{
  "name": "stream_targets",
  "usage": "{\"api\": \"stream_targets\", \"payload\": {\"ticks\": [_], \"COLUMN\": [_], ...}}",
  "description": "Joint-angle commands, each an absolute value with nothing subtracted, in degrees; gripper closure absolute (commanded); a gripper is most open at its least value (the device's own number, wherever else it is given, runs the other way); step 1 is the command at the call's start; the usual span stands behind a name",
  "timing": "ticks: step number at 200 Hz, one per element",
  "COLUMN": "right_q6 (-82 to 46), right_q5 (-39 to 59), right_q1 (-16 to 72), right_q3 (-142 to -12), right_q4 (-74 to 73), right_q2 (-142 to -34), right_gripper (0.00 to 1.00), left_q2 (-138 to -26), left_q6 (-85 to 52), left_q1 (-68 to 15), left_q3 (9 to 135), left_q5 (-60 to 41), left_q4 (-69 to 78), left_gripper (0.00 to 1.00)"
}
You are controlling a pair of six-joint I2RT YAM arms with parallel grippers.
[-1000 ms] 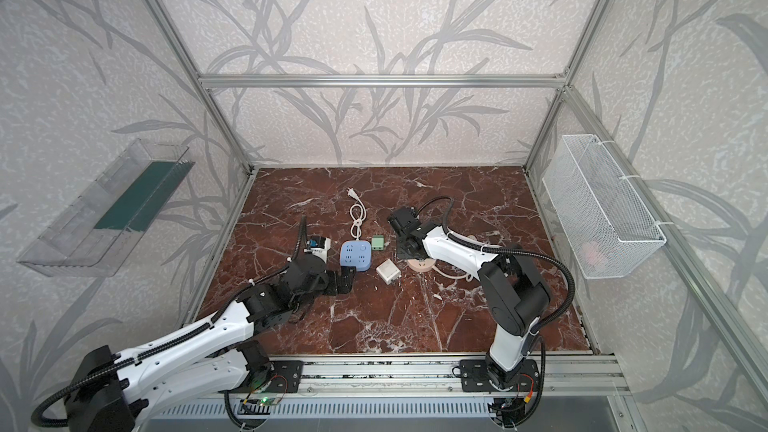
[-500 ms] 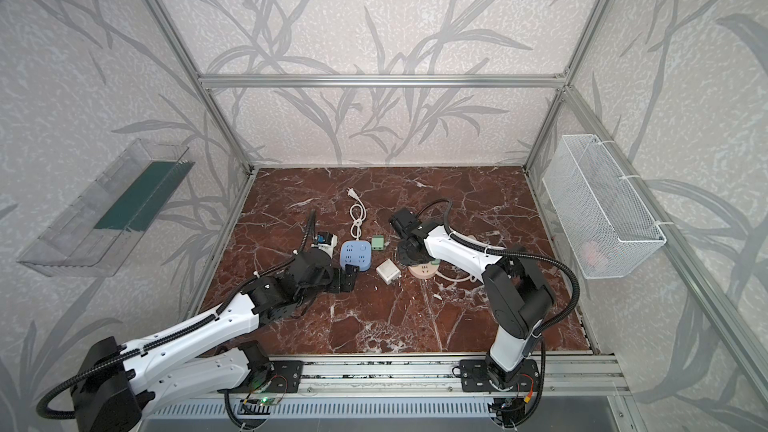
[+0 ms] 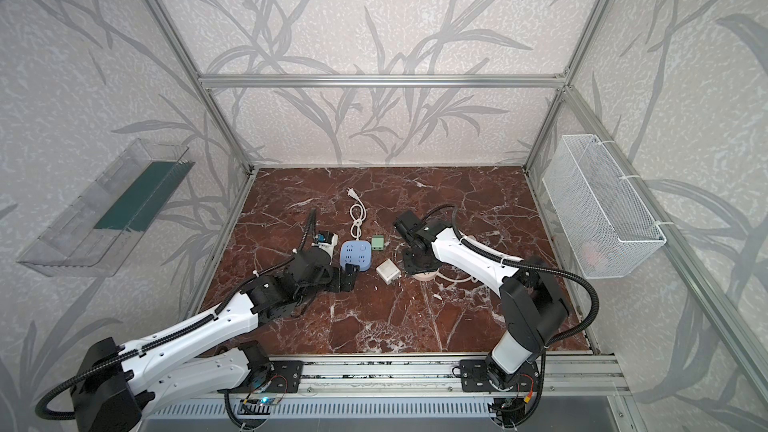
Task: Insert the plug
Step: 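Open the right gripper and lift it off the inserted pink plug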
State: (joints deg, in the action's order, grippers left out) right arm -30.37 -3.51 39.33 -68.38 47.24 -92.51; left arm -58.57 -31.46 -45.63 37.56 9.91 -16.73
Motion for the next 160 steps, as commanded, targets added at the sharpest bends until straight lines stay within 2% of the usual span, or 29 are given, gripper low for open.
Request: {"api": "stream_targets", "payload": {"ticks": [1,72,102,118,160], "right_q6": [-30.77,-30.42,-29.89,-29.09,-25.46], "right_q5": [-3.34,-4.54,-5.27,-5.45,-5.02], "right_q1": [39.41,39.23,37.53,35.49,29.58], "right_q3": [-69.83,-70.66,-69.97,-69.51,-69.0], "right_q4": [50.02,51.71,50.13,49.78,48.94], "right_q2": [-90.48,-85.52,-83.06,-82.06,-83.5], "right_gripper": [0.57,0.59,0.69,0.79,0.83], "left_q2": [-58.1,-59.02,-58.54,-58.73,-59.91], "left_q6": [-30.66,-30.37,-30.61,-30.67,-30.59], "left_q1": [-45.31,-45.03,-44.86,-44.81,-44.56], "left_q3": [39.46,39.86,39.2,39.18,39.72], "left_q5": [10.63,10.51,9.99,9.68,8.97], "left_q4": [-17.58,-17.5,-17.2,-17.07,-16.47], "left_gripper": [0.01,0.01,0.02,0.02,0.02]}}
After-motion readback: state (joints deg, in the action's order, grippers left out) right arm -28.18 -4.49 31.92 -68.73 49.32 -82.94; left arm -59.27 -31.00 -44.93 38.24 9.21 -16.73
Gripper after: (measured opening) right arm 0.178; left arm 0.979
